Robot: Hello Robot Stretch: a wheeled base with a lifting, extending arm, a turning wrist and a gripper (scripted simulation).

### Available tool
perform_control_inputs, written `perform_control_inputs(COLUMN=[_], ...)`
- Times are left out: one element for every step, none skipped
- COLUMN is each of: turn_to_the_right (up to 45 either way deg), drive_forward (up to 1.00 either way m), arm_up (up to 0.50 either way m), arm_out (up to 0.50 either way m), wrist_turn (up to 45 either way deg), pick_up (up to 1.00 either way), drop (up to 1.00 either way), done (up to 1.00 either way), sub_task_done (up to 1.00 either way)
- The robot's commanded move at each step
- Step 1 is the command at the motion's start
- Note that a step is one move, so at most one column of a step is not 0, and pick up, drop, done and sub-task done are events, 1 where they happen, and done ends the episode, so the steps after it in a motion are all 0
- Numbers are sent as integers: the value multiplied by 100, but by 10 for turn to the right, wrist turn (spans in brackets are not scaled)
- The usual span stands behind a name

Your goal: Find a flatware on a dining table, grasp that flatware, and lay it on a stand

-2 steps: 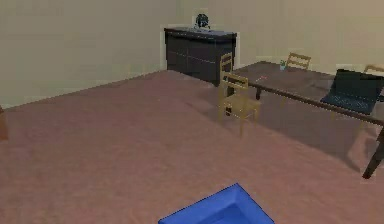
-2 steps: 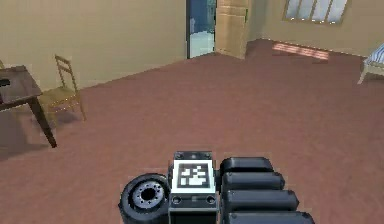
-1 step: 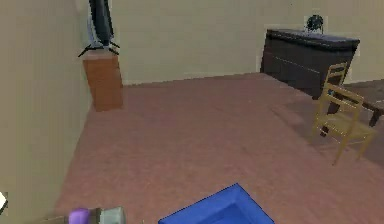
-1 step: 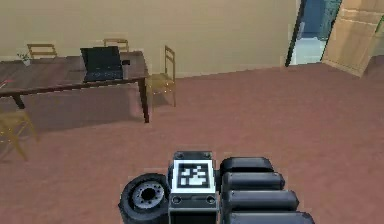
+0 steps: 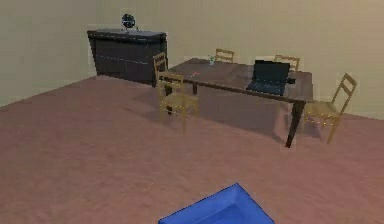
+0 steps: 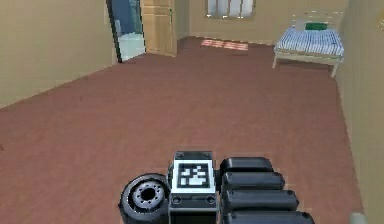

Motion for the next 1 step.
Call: perform_control_inputs(turn_to_the_right=[450], drive_forward=[0], arm_up=[0], arm_out=[0], wrist_turn=[0], pick_up=[0], drop=[0], done=[0], sub_task_done=[0])
